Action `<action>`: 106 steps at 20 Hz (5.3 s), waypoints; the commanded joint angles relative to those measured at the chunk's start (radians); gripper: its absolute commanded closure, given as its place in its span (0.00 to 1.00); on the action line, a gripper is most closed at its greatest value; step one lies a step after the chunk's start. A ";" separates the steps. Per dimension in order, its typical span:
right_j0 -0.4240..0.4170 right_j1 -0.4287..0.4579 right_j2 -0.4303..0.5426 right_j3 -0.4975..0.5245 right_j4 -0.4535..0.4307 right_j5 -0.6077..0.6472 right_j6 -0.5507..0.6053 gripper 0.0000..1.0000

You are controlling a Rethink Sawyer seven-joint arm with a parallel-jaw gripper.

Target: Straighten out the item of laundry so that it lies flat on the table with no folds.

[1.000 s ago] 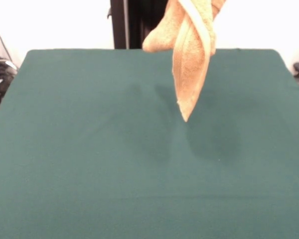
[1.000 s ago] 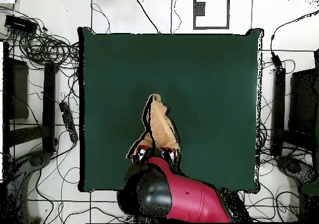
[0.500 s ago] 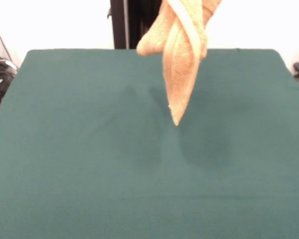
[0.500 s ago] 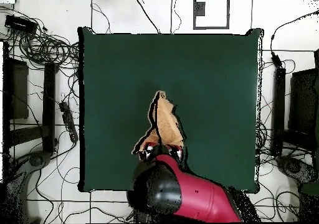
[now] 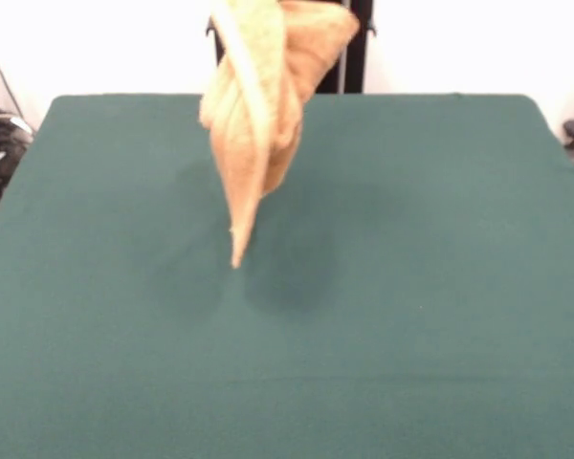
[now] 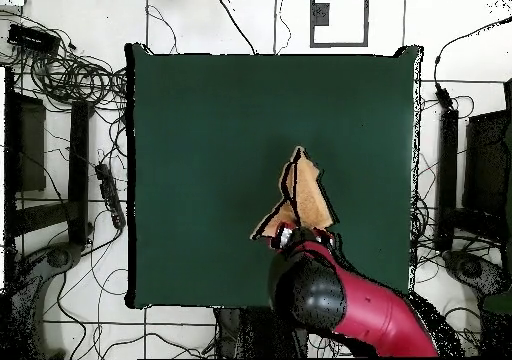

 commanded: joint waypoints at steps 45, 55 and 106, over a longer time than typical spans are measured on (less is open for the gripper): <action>0.062 0.384 0.107 -0.251 -0.141 -0.129 0.093 0.00; 0.047 0.427 0.119 -0.302 -0.163 -0.122 0.083 0.00; 0.123 0.468 0.091 -0.194 -0.115 -0.300 0.219 1.00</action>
